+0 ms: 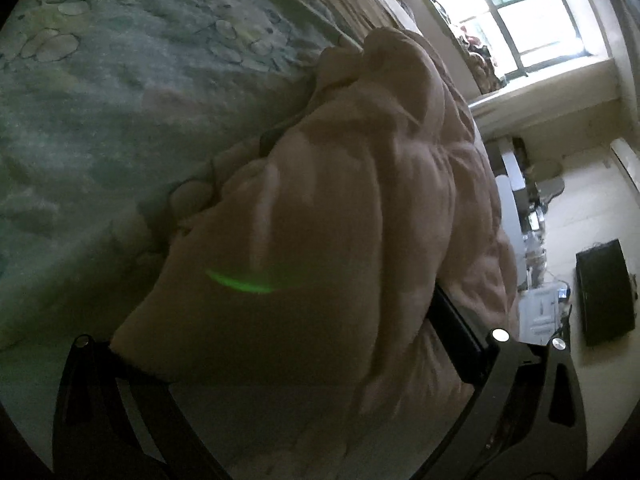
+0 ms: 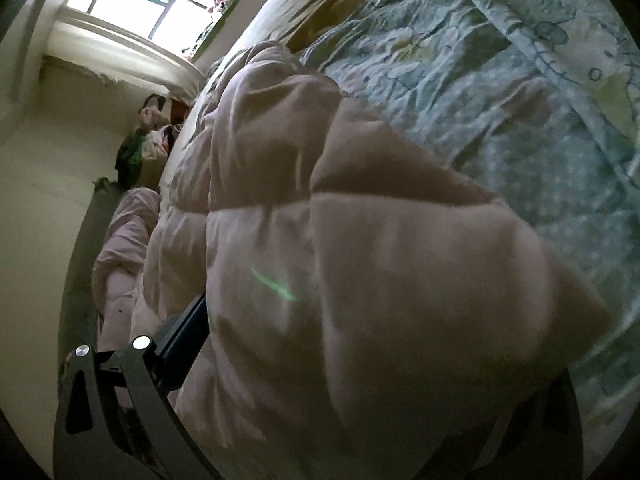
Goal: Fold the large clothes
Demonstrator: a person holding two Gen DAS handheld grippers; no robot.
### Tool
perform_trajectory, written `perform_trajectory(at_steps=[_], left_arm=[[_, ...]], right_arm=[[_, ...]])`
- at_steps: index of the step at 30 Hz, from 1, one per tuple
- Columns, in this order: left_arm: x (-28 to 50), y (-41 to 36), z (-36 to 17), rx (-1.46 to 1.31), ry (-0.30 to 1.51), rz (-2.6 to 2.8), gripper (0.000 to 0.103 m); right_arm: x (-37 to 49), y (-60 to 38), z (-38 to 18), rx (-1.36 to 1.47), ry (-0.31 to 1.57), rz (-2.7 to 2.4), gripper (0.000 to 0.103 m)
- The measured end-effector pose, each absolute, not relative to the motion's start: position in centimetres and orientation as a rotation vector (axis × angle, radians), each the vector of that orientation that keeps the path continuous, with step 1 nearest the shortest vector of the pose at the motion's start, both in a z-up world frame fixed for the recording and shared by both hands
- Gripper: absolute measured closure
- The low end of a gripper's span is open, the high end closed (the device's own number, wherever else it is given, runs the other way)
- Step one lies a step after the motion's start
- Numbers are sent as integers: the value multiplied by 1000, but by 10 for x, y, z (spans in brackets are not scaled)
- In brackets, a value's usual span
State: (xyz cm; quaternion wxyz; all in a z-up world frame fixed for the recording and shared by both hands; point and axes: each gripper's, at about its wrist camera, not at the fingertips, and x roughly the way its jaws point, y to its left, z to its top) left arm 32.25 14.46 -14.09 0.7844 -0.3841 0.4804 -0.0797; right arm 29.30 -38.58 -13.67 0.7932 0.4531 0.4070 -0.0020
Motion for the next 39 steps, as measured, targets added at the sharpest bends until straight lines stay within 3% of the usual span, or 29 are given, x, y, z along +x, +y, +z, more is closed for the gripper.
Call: perform_trajectory(at_steps=[2, 4, 6, 9, 11, 14, 25, 39], left_arm=[[326, 141, -140, -833, 1024, -166, 8], [329, 136, -137, -815, 1014, -155, 10], [325, 132, -129, -772, 997, -153, 19], [323, 124, -111, -681, 958, -156, 43], [321, 111, -92, -557, 931, -156, 61], [319, 94, -71, -411, 902, -153, 71], [287, 57, -1, -186, 743, -194, 77], [219, 68, 15, -134, 693, -246, 77]], right_arm=[[295, -385, -136, 964, 860, -1, 6], [295, -386, -135, 955, 850, 11, 15], [295, -385, -130, 937, 838, 34, 35], [299, -376, -112, 822, 819, 56, 53], [301, -366, -96, 719, 806, 55, 61], [302, -341, -68, 513, 786, 35, 69], [266, -254, 7, 1, 630, 53, 78], [170, -245, 30, -97, 557, 127, 79]])
